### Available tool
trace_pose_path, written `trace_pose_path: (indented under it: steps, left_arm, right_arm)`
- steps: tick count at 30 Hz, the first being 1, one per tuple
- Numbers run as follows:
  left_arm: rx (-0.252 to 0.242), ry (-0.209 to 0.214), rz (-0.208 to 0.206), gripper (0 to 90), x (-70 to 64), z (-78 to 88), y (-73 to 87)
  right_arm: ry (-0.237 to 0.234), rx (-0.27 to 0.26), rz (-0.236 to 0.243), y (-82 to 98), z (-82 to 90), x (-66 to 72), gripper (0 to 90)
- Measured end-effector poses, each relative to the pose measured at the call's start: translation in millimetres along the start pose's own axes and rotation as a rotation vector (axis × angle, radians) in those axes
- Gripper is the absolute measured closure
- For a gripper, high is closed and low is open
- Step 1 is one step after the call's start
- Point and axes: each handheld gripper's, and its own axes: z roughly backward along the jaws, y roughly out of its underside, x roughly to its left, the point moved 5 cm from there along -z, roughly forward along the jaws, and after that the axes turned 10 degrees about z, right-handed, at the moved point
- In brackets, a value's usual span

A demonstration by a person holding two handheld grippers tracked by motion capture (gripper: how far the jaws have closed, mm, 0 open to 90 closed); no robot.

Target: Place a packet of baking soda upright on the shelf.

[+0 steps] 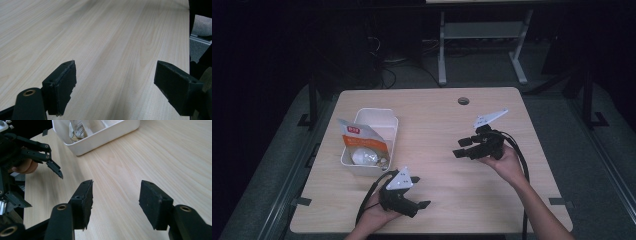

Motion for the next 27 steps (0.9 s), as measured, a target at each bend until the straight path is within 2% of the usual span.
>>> trace_pose_path:
  steps: [17, 27]
  left_arm:
    - [-0.005, -0.005, 0.001, 17.6, 0.7, -0.5, -0.3]
    - [0.003, -0.006, -0.003, 17.6, 0.2, -1.5, 0.2]
  right_arm:
    - [0.022, 0.003, -0.052, 46.2, 21.5, 10.4, 43.2]
    - [0.029, 0.025, -0.08, 85.3, 19.8, 26.1, 41.4]
